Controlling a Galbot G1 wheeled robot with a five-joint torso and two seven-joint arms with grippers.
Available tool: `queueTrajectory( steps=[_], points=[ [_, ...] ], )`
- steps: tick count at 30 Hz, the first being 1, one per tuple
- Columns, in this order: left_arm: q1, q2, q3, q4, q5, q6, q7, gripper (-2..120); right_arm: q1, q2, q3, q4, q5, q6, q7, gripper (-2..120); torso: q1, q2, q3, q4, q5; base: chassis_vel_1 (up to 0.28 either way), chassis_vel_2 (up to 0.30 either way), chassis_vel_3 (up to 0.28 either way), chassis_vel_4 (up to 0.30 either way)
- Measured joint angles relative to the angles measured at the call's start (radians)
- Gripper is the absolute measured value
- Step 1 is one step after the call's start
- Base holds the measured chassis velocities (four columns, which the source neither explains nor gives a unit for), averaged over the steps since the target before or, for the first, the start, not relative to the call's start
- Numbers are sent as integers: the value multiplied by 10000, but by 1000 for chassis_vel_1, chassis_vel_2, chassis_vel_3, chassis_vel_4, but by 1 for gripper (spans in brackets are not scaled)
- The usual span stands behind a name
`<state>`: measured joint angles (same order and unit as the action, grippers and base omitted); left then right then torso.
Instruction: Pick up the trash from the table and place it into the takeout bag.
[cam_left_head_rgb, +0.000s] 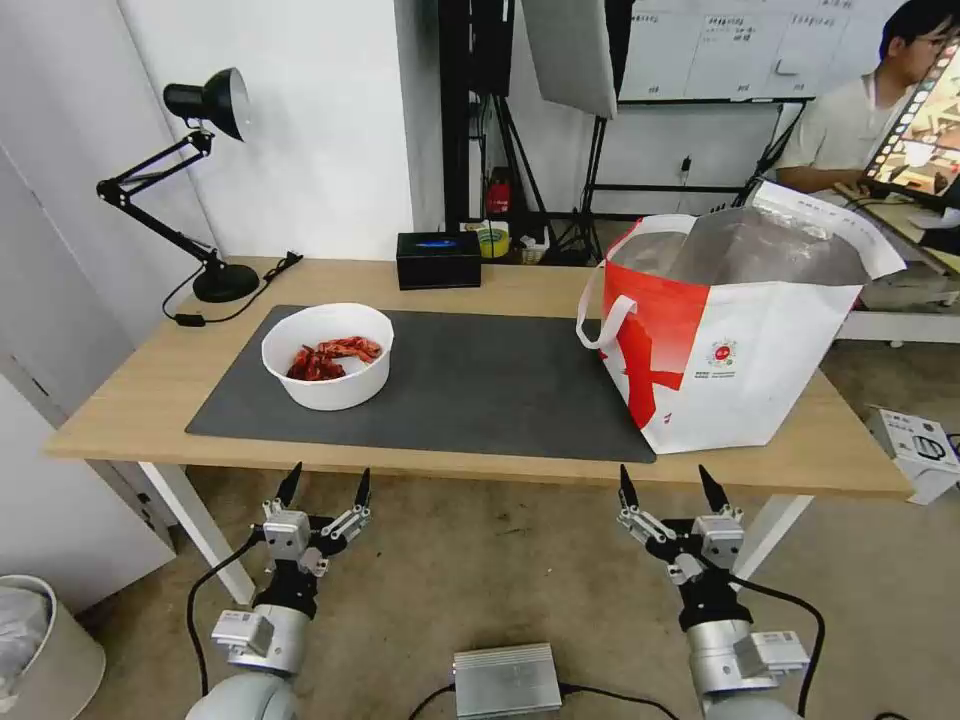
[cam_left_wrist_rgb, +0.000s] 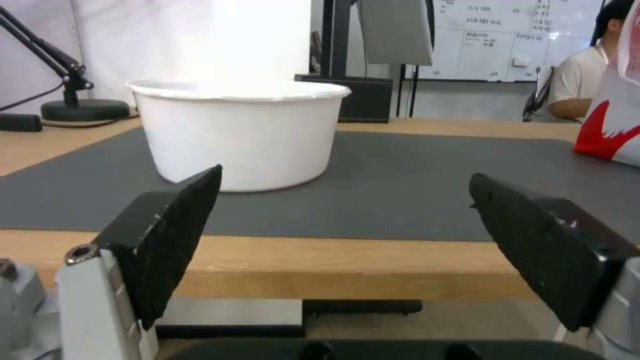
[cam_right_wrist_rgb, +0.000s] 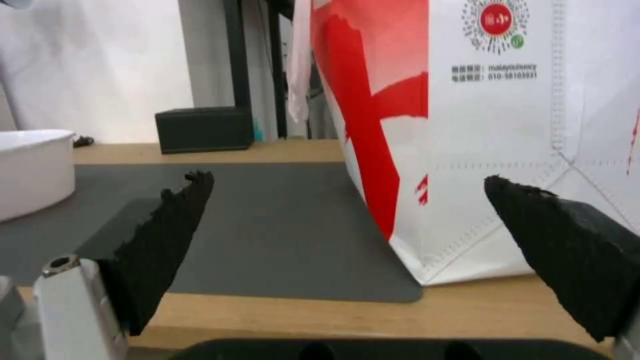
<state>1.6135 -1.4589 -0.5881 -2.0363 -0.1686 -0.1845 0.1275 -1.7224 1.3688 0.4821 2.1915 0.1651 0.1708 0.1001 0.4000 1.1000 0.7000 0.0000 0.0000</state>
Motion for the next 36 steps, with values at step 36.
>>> queueTrajectory(
  steps=[36],
  points=[
    [-2577, 2097, 215, 160, -2922, 2995, -1140, 100, 63, -37, -43, 119, -215, -233, 258, 100, 0, 0, 1, -1, -1, 0, 0, 0, 0]
  ],
)
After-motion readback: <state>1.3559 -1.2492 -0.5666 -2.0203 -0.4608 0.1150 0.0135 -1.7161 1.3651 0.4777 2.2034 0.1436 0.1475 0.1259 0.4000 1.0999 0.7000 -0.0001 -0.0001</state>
